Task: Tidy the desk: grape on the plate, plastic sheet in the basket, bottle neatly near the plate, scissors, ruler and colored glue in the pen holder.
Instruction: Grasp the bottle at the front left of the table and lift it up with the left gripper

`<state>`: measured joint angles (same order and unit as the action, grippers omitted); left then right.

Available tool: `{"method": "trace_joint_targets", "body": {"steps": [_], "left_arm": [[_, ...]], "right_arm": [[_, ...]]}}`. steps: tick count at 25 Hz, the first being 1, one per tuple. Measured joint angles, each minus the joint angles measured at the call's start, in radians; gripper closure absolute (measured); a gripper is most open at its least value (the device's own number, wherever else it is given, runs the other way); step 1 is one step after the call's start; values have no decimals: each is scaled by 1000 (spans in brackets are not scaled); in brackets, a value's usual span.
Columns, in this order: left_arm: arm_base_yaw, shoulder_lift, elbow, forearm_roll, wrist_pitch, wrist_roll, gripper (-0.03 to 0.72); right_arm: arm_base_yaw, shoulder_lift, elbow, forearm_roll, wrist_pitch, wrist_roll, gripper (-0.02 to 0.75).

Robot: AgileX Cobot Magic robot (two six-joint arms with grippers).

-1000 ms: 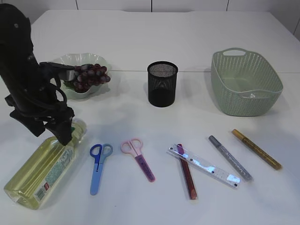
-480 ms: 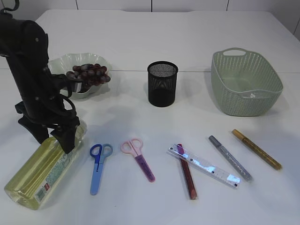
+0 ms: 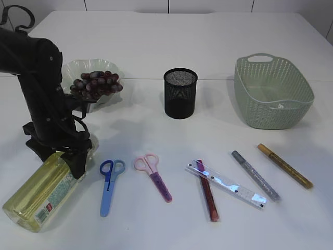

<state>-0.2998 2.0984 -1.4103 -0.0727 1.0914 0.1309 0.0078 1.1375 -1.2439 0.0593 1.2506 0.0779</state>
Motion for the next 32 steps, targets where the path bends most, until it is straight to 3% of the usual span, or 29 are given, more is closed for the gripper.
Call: {"method": "trace_joint_targets", "body": {"steps": [8, 15, 26, 32], "left_arm": [[0, 33, -4, 1, -6, 0, 102], [-2, 37, -8, 26, -2, -17, 235], [6, 31, -8, 19, 7, -19, 241], [77, -53, 48, -24, -18, -19, 244]], "right_arm": [[0, 0, 0, -4, 0, 0, 181], [0, 0, 0, -4, 0, 0, 181], [0, 0, 0, -6, 0, 0, 181], [0, 0, 0, -6, 0, 0, 181]]}}
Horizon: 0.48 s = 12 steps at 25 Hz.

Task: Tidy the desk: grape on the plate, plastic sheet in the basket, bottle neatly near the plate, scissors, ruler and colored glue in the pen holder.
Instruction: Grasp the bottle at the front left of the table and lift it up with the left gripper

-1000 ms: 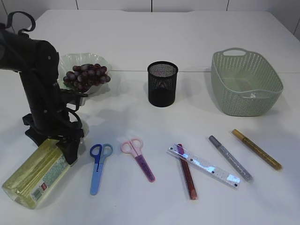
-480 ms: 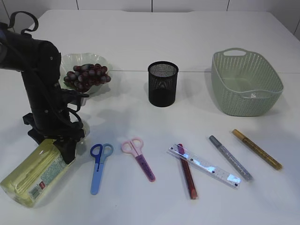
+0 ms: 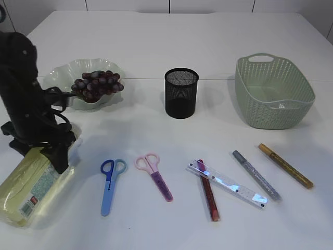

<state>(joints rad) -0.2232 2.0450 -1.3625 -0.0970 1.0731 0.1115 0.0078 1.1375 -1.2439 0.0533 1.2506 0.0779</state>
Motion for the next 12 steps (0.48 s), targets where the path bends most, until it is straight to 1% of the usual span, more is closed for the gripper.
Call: {"method": "trace_joint_targets", "body": {"steps": [3, 7, 12], "left_arm": [[29, -65, 87, -11, -43, -2, 244], [33, -176, 221, -22, -152, -13, 244], [33, -373, 364, -32, -332, -41, 244]], "right_arm": [[0, 0, 0, 0, 0, 0, 181], [0, 0, 0, 0, 0, 0, 181], [0, 0, 0, 0, 0, 0, 181]]}}
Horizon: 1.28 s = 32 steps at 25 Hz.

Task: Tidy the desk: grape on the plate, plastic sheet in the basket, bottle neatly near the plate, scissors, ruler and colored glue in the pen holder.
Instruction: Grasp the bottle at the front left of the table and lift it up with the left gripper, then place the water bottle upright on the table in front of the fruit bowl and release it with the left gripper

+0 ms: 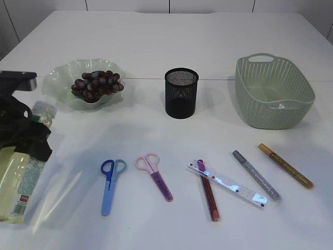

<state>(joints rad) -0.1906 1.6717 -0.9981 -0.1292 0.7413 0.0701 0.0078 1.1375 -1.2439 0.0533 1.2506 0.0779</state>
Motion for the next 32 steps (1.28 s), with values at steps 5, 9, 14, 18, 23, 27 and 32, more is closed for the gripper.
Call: {"method": "trace_joint_targets", "body": {"steps": [5, 9, 14, 18, 23, 27, 32], "left_arm": [[0, -223, 129, -2, -190, -17, 244], [0, -363, 233, -4, -410, -23, 244], [0, -410, 335, -4, -674, -23, 244], [0, -391, 387, 13, -870, -25, 245], [0, -317, 405, 43, -1151, -27, 246], [0, -217, 405, 43, -1341, -26, 246], [0, -75, 406, 45, -1527, -26, 247]], "right_arm": [[0, 0, 0, 0, 0, 0, 181], [0, 0, 0, 0, 0, 0, 181], [0, 0, 0, 0, 0, 0, 181], [0, 0, 0, 0, 0, 0, 181], [0, 0, 0, -4, -2, 0, 181], [0, 0, 0, -10, 0, 0, 181], [0, 0, 0, -10, 0, 0, 181]]}}
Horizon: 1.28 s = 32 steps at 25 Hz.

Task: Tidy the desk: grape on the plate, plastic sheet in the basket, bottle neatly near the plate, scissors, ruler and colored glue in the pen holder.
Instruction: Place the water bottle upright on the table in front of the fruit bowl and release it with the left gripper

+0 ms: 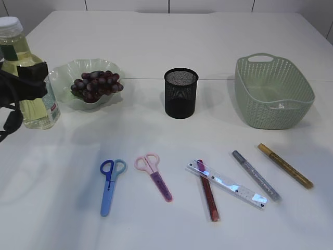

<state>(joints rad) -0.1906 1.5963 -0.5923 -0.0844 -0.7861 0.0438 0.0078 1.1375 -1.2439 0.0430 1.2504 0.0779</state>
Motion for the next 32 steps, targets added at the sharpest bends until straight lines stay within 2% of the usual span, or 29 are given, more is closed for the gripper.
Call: {"method": "trace_joint_targets", "body": {"steps": [5, 8, 20, 32], "left_arm": [[0, 122, -3, 0, -166, -1, 247], [0, 192, -36, 0, -203, -2, 247], [0, 364, -176, 34, -235, -9, 247], [0, 426, -185, 38, -243, -9, 247]], "right_arm": [[0, 0, 0, -14, 0, 0, 181], [0, 0, 0, -27, 0, 0, 181], [0, 0, 0, -68, 0, -2, 181], [0, 0, 0, -97, 0, -4, 181]]}}
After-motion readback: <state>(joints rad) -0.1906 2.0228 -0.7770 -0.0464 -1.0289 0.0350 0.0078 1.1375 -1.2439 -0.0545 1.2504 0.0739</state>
